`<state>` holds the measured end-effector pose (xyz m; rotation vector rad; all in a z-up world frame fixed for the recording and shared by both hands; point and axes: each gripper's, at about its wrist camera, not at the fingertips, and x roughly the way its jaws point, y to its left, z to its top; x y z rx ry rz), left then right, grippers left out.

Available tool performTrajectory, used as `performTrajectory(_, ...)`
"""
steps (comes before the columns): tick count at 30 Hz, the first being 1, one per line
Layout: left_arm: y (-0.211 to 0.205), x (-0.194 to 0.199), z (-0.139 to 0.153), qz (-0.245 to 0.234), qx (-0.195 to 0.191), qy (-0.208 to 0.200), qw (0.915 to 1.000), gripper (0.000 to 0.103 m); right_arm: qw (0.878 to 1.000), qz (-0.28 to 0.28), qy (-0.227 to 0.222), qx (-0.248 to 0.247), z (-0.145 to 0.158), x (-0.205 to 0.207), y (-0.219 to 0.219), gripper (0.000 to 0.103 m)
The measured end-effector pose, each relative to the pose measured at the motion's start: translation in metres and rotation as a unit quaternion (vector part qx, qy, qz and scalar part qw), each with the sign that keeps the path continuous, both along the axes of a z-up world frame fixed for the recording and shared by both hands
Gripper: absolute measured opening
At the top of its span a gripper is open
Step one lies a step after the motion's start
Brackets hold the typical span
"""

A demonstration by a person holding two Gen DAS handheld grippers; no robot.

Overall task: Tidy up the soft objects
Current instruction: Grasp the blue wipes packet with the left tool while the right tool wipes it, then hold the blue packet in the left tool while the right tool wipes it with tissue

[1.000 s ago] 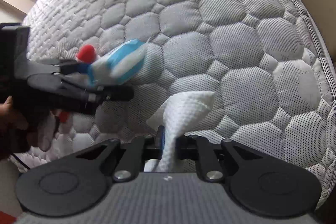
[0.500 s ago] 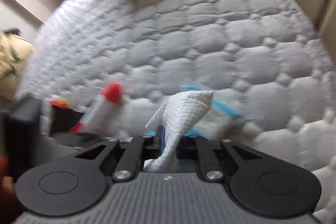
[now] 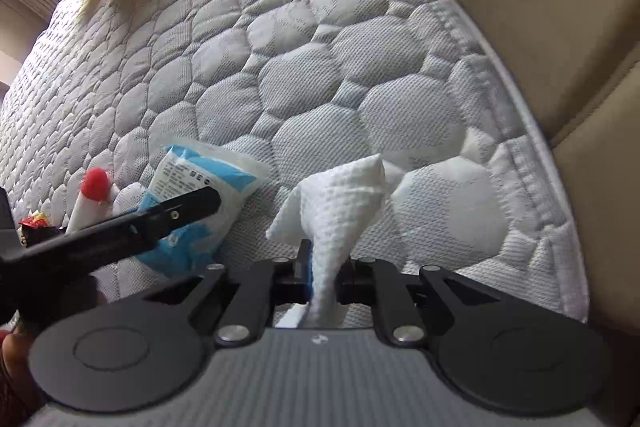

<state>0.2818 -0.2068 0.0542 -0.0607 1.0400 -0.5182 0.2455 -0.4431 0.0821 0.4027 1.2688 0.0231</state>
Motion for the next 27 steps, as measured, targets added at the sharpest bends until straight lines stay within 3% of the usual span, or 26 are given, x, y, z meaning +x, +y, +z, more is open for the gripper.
performTrajectory(2, -0.017, -0.014, 0.012, -0.073, 0.039, -0.059, 0.9948, 0.066, 1.0, -0.001, -0.013, 0.004, 0.008, 0.0, -0.007, 0.012)
performTrajectory(4, -0.032, -0.028, 0.021, -0.144, 0.063, -0.099, 0.9826, 0.066, 1.0, 0.004, -0.03, 0.006, 0.019, 0.001, -0.009, 0.012)
performTrajectory(8, -0.05, -0.049, 0.02, -0.212, 0.055, -0.075, 0.9729, 0.067, 0.994, 0.032, -0.095, 0.032, 0.055, 0.003, 0.004, 0.011)
performTrajectory(11, -0.057, -0.062, 0.013, -0.217, 0.057, -0.068, 0.9721, 0.068, 0.986, 0.061, -0.11, 0.106, 0.068, 0.009, 0.024, 0.011)
performTrajectory(14, -0.057, -0.064, 0.005, -0.206, 0.052, -0.05, 0.9759, 0.073, 0.983, 0.083, -0.07, 0.148, 0.047, 0.015, 0.047, 0.011)
performTrajectory(18, -0.055, -0.059, -0.007, -0.194, 0.054, -0.029, 0.9791, 0.075, 0.993, 0.09, -0.016, 0.081, 0.01, 0.014, 0.052, 0.012)
performTrajectory(22, -0.051, -0.049, -0.018, -0.177, 0.043, 0.004, 0.9833, 0.08, 0.997, 0.064, -0.004, 0.048, 0.002, 0.007, 0.031, 0.012)
performTrajectory(27, -0.06, -0.042, -0.026, -0.173, 0.043, 0.01, 0.984, 0.083, 0.999, 0.043, 0.013, 0.017, -0.008, 0.004, 0.01, 0.012)
